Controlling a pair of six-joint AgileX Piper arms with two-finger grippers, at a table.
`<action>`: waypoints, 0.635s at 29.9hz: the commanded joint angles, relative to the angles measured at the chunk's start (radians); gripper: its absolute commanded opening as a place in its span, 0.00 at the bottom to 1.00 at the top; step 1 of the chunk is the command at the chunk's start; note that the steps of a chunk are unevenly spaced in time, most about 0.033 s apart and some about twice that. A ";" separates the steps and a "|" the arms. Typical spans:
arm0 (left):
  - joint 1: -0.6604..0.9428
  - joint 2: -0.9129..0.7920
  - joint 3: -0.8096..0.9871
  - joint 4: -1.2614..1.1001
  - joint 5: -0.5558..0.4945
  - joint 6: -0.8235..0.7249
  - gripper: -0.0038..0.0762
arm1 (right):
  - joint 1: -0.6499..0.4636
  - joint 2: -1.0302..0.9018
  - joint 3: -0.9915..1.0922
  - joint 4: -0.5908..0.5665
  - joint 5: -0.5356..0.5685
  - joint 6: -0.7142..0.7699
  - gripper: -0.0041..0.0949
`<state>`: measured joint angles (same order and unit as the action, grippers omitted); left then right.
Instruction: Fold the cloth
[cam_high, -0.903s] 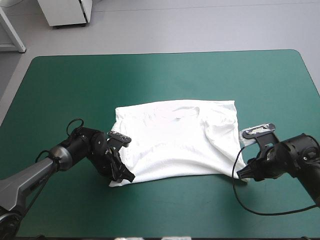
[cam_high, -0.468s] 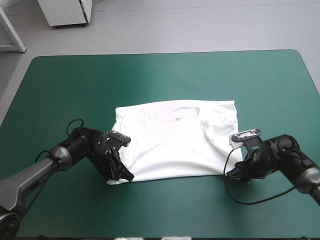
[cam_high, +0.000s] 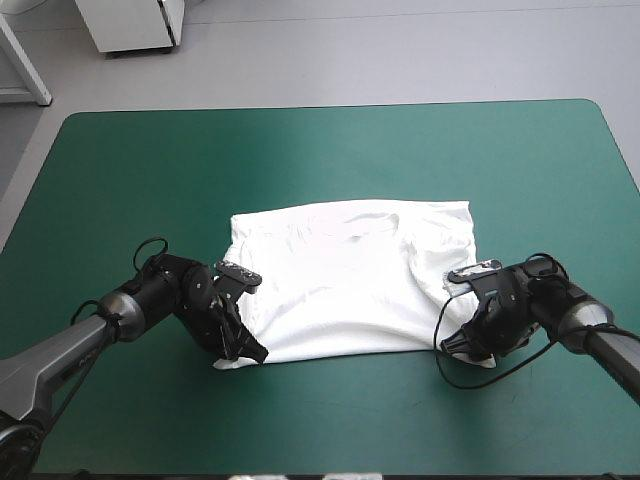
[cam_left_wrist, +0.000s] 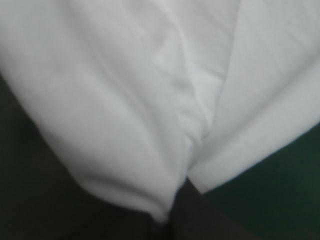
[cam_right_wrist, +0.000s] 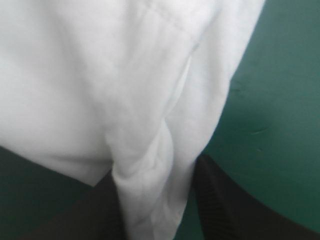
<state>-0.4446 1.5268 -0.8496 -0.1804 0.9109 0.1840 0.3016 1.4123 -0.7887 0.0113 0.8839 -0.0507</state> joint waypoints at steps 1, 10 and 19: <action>-0.010 0.046 0.023 -0.062 -0.094 -0.006 0.04 | -0.001 0.006 -0.004 0.020 -0.037 -0.025 0.23; -0.010 0.000 0.015 -0.058 -0.035 -0.006 0.04 | -0.001 -0.011 -0.008 0.024 -0.019 -0.030 0.02; -0.010 -0.132 -0.052 -0.003 0.064 -0.035 0.04 | -0.001 -0.105 -0.121 0.024 0.099 0.000 0.02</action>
<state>-0.4478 1.4638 -0.8547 -0.1759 0.9382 0.1630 0.3016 1.3597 -0.8478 0.0440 0.9424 -0.0560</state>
